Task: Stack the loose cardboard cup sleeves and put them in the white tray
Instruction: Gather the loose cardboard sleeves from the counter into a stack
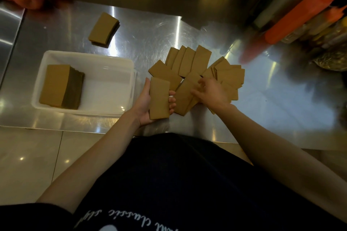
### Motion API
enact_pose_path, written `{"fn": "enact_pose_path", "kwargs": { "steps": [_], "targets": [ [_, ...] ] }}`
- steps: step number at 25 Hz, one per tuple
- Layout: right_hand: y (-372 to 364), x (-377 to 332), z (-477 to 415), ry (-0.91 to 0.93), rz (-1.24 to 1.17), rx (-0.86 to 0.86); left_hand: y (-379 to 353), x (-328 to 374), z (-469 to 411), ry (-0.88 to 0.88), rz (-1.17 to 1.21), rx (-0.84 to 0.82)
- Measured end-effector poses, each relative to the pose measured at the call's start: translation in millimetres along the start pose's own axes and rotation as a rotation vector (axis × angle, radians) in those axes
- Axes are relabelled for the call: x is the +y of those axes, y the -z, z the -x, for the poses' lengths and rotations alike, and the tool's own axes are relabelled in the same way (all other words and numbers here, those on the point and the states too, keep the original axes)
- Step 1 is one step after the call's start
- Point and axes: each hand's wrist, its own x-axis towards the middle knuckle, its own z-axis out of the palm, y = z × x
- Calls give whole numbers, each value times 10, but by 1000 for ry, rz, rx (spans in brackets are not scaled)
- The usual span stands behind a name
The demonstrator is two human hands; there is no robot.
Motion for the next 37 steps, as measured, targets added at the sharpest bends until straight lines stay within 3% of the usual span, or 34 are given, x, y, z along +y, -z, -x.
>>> {"fn": "enact_pose_path", "kwargs": {
  "steps": [4, 8, 16, 19, 26, 31, 37],
  "targets": [
    [-145, -90, 31, -1, 200, 47, 64, -31, 10, -48, 44, 63],
    [-145, -124, 24, -10, 201, 105, 168, -88, -17, -55, 67, 100],
    [100, 119, 76, -155, -423, -24, 223, -125, -7, -60, 64, 107],
    [413, 72, 136, -63, -541, -127, 241, -124, -16, -56, 72, 103],
    [604, -603, 273, 227, -395, -317, 173, -134, -40, -51, 15, 83],
    [205, -858, 256, 372, -101, -152, 127, -165, -21, 45, 23, -60],
    [40, -741, 220, 337, -99, 25, 121, -171, -12, 23, -1, -46]
  ]
}}
